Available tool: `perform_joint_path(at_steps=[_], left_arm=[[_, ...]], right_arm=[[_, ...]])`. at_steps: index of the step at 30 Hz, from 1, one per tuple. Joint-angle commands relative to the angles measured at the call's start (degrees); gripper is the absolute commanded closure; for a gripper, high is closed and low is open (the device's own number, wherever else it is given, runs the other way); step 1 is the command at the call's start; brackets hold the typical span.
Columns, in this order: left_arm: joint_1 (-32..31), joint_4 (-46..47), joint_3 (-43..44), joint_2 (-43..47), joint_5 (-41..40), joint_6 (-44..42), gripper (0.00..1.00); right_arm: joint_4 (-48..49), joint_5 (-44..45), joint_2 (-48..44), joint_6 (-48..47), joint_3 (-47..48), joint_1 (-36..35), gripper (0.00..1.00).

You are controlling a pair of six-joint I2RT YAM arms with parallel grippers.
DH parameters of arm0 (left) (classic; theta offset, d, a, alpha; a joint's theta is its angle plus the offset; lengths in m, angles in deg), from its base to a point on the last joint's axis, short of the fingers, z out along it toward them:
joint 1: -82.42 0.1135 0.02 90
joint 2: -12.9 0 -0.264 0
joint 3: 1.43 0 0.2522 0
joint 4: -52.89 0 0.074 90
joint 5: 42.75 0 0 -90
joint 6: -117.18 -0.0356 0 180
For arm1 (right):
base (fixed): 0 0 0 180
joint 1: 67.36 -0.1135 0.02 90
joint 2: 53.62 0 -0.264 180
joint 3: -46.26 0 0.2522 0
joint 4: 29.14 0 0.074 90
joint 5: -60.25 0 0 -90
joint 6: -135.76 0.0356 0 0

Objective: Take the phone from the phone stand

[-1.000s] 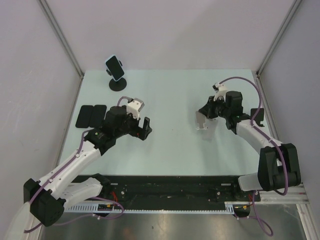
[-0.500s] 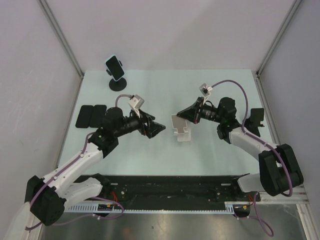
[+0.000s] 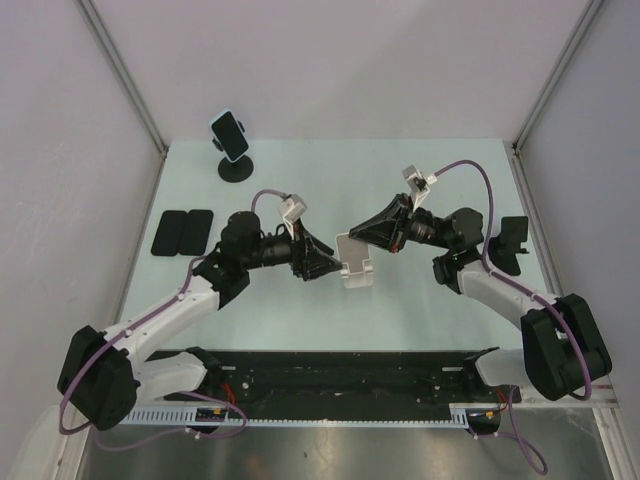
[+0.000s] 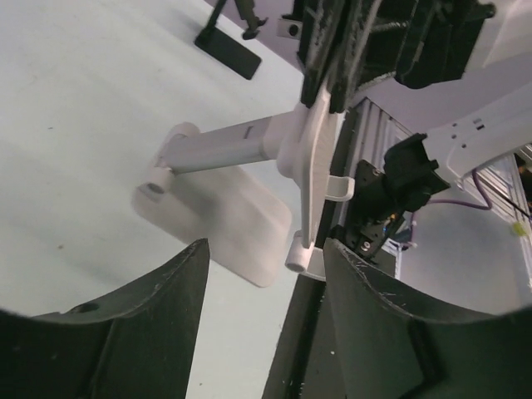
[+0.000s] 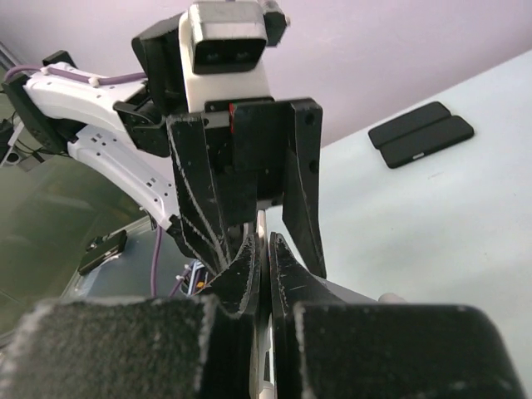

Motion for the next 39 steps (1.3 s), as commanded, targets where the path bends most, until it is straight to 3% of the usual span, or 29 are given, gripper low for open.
perform_joint_path(at_steps=[1, 10, 13, 14, 15, 18, 21, 22, 25, 26, 31, 36, 39], left_arm=[[-3.0, 5.1, 2.1, -0.1, 2.9, 2.0, 0.38], [-4.1, 11.6, -0.3, 0.0, 1.5, 6.6, 0.57], [-4.8, 12.9, -0.9, 0.1, 0.7, 7.4, 0.72], [-5.0, 13.1, -1.3, 0.3, 0.4, 7.4, 0.85], [-5.1, 13.2, -1.5, 0.4, -0.1, 7.4, 0.92], [-5.3, 13.7, -2.2, 1.1, -1.1, 7.4, 1.00], [-5.3, 13.7, -2.9, 2.1, -3.0, 6.9, 1.00], [-5.3, 13.7, -3.1, 2.4, -4.1, 6.8, 1.00], [-5.6, 13.6, -3.9, 3.1, -7.6, 6.0, 1.00], [-6.0, 13.6, -4.4, 3.2, -8.4, 5.5, 1.00], [-7.2, 12.8, -5.0, 3.3, -12.8, 4.4, 1.00], [-9.1, 10.4, -4.3, 3.3, -16.8, 2.2, 1.00], [-9.6, 9.4, -3.8, 3.3, -17.4, 1.3, 1.00]], right_arm=[[9.9, -0.2, -1.9, 4.6, 0.2, -0.8, 1.00], [13.7, -0.3, -0.7, 6.9, 0.2, -2.1, 1.00], [13.5, -0.2, -0.8, 6.9, 0.2, -2.8, 1.00], [13.3, -0.2, -0.8, 6.9, 0.2, -2.8, 1.00], [12.9, -0.1, -1.0, 6.8, 0.2, -2.9, 1.00], [9.3, 0.4, -1.9, 4.9, 0.2, -2.8, 0.89], [0.6, 1.7, -4.9, -0.5, 0.3, -2.8, 0.56], [-2.3, 3.3, -7.1, -2.2, 0.3, -2.8, 0.35], [-18.9, 9.3, -11.3, -11.6, 2.2, -3.1, 0.06], [-27.2, 11.2, -14.2, -13.7, 2.8, -3.1, 0.02], [-50.2, 32.3, -19.6, -24.7, 8.6, -8.6, 0.00], [-57.6, 53.2, -19.2, -26.7, 12.1, -18.0, 0.00], [-59.5, 60.5, -16.1, -27.8, 15.1, -23.2, 0.00]])
